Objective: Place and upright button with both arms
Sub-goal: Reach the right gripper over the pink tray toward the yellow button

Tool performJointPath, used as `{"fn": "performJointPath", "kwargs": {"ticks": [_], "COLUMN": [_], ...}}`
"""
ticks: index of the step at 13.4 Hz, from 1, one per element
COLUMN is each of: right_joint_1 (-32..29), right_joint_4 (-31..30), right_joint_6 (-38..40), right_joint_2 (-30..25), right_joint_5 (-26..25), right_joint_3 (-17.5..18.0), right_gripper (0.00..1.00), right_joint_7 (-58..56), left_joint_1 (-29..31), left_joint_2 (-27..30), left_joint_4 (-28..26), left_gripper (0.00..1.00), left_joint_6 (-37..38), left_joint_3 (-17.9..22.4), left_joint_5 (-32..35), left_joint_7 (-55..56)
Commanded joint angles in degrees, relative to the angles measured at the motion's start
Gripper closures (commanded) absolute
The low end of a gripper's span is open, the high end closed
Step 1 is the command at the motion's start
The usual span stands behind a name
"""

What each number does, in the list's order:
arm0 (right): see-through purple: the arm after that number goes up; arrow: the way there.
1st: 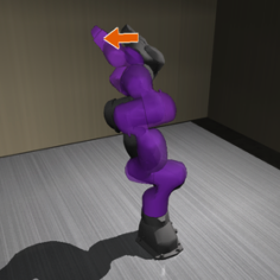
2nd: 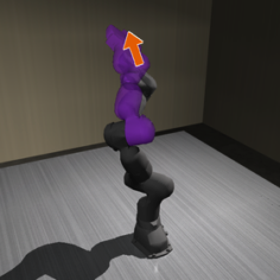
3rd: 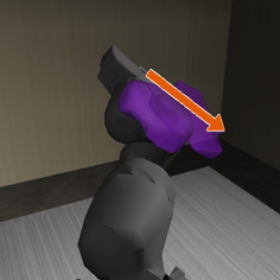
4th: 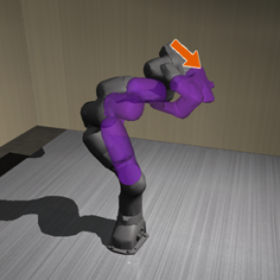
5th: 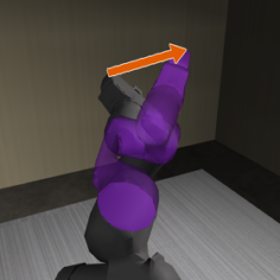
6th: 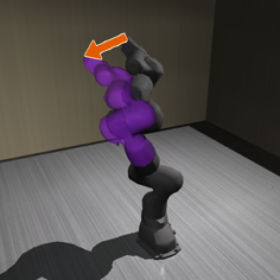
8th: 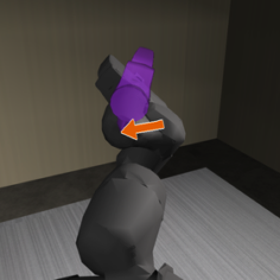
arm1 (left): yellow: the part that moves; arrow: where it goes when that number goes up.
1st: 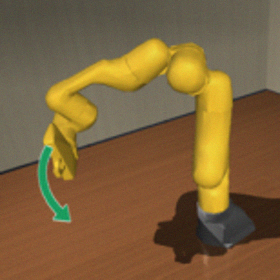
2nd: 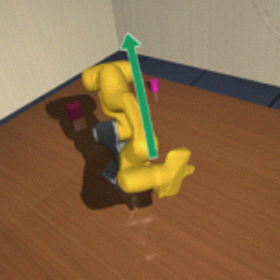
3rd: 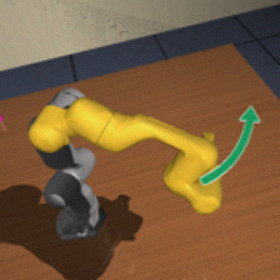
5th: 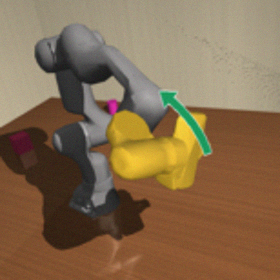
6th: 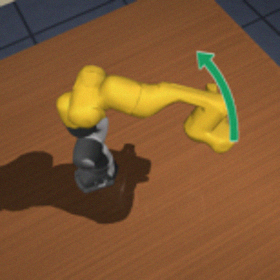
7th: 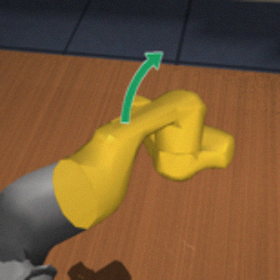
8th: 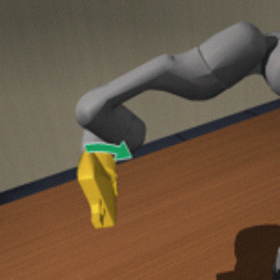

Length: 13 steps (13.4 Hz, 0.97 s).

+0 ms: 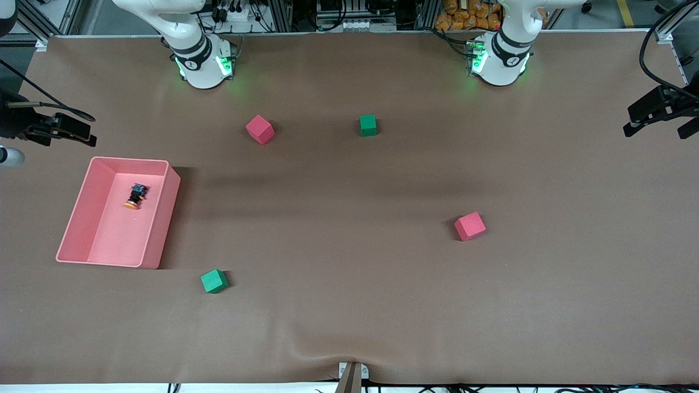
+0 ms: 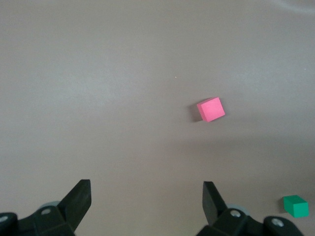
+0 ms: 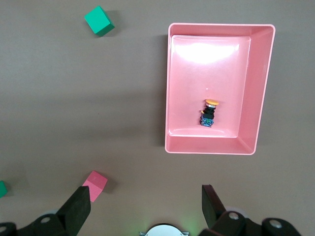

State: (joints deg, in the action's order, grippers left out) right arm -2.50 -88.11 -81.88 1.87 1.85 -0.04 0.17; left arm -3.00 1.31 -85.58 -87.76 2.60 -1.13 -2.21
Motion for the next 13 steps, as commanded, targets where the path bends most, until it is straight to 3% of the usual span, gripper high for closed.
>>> {"fn": "performJointPath", "kwargs": {"ticks": [1,8,13], "right_joint_1": [-0.1,-0.2,-3.6], "right_joint_4": [-0.1,-0.7,-2.0], "right_joint_6": [0.0,0.1,-0.9], "right_joint_2": [-0.3,0.5,5.1], "right_joint_5": [-0.6,-0.7,-0.7], "right_joint_3": [0.0,0.0,-0.1], "right_gripper": [0.0,0.0,0.0], "right_joint_7": [-0.3,-0.3,-1.1], "left_joint_1": [0.0,0.7,0.6], "left_joint_2": [-0.8,-0.9,-0.9], "left_joint_4": [1.4,1.2,1.4], "left_gripper": [0.0,0.0,0.0], "left_joint_6": [1.1,1.1,1.1], "left_joint_3": [-0.2,-0.1,0.0], "left_joint_5": [1.0,0.6,1.0], "left_joint_7": [-0.6,-0.6,-0.3]}}
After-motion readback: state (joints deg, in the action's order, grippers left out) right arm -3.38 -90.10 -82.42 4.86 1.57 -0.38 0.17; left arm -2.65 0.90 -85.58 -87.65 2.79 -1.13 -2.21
